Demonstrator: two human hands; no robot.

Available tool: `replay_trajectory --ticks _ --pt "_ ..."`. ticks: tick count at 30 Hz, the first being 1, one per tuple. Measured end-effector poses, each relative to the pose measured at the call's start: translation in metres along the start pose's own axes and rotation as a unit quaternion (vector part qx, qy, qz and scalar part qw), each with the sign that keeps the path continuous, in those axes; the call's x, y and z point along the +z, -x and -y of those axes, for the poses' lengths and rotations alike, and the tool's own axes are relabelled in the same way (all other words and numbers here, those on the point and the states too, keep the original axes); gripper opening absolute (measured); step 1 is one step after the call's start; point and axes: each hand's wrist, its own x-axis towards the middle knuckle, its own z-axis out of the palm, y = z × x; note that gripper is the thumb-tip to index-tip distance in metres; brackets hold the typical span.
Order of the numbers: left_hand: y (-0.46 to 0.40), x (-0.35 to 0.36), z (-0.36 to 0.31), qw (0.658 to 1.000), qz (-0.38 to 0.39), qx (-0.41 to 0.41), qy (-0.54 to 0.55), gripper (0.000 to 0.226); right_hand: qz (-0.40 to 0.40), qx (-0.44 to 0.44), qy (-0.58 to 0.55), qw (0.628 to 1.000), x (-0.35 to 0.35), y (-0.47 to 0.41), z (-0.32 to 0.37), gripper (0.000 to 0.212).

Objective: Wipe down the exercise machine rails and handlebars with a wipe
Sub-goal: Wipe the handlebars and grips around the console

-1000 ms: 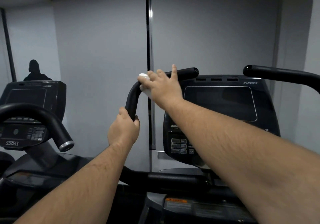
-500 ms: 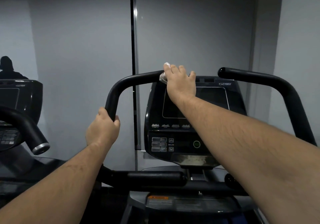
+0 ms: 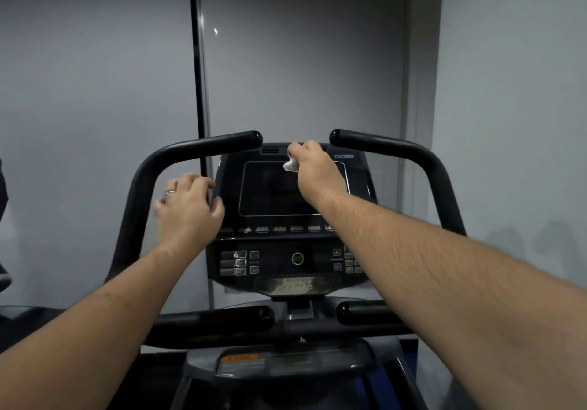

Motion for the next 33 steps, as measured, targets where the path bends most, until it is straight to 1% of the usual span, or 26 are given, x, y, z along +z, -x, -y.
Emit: replay_trajectory --ticks 2,3,5,7,9,11,12,13,14,16,19,22,25,27,30,33 --pt "-0.013 0.004 -0.035 0.999 0.044 0.023 0.004 0.038 -0.012 0.012 -0.009 1.000 -0.012 -0.002 -0.014 0.023" --pt "-0.019 0.006 -0.052 0.997 0.059 0.041 -0.001 0.040 -0.020 0.019 -0.017 0.999 -0.017 -0.003 -0.021 0.023" --pt "-0.031 0.008 -0.084 0.995 0.068 0.076 -0.004 0.043 -0.058 0.031 -0.009 0.998 -0.029 -0.007 -0.035 0.027" --pt "-0.043 0.009 -0.114 0.992 0.069 0.107 -0.012 0.047 -0.080 0.049 -0.041 0.995 -0.039 -0.011 -0.046 0.032" --pt "-0.055 0.009 -0.141 0.987 0.092 0.127 -0.026 0.052 -0.094 0.047 -0.031 0.994 -0.046 -0.016 -0.059 0.035" --pt "-0.065 0.011 -0.161 0.984 0.122 0.128 -0.034 0.056 -0.069 0.047 -0.021 0.996 -0.051 -0.021 -0.071 0.030" --pt "-0.069 0.013 -0.169 0.982 0.138 0.124 -0.036 0.059 -0.046 0.047 0.002 0.998 -0.049 -0.025 -0.078 0.025" --pt "-0.072 0.016 -0.176 0.980 0.155 0.119 -0.037 0.061 -0.028 0.035 0.052 0.998 -0.046 -0.028 -0.085 0.023" --pt "-0.075 0.020 -0.182 0.978 0.168 0.116 -0.038 0.063 -0.022 0.033 0.097 0.994 -0.043 -0.032 -0.090 0.024" --pt "-0.077 0.026 -0.192 0.975 0.185 0.113 -0.041 0.066 -0.012 0.046 0.141 0.989 -0.033 -0.035 -0.094 0.030" --pt "-0.078 0.035 -0.202 0.976 0.183 0.117 -0.031 0.071 0.003 0.065 0.144 0.987 -0.020 -0.037 -0.097 0.041" --pt "-0.083 0.041 -0.207 0.980 0.167 0.110 -0.003 0.075 -0.020 0.050 0.162 0.985 -0.020 -0.037 -0.102 0.047" --pt "-0.092 0.043 -0.213 0.978 0.169 0.114 0.036 0.079 -0.034 0.045 0.182 0.982 -0.021 -0.034 -0.111 0.051" --pt "-0.095 0.046 -0.219 0.977 0.168 0.125 0.041 0.078 -0.038 0.057 0.180 0.981 -0.019 -0.032 -0.119 0.047" --pt "-0.099 0.051 -0.226 0.979 0.153 0.130 0.035 0.073 -0.067 0.082 0.153 0.983 -0.019 -0.028 -0.135 0.034" --pt "-0.101 0.050 -0.228 0.979 0.140 0.151 -0.006 0.070 -0.087 0.099 0.158 0.979 -0.024 -0.019 -0.152 0.028"
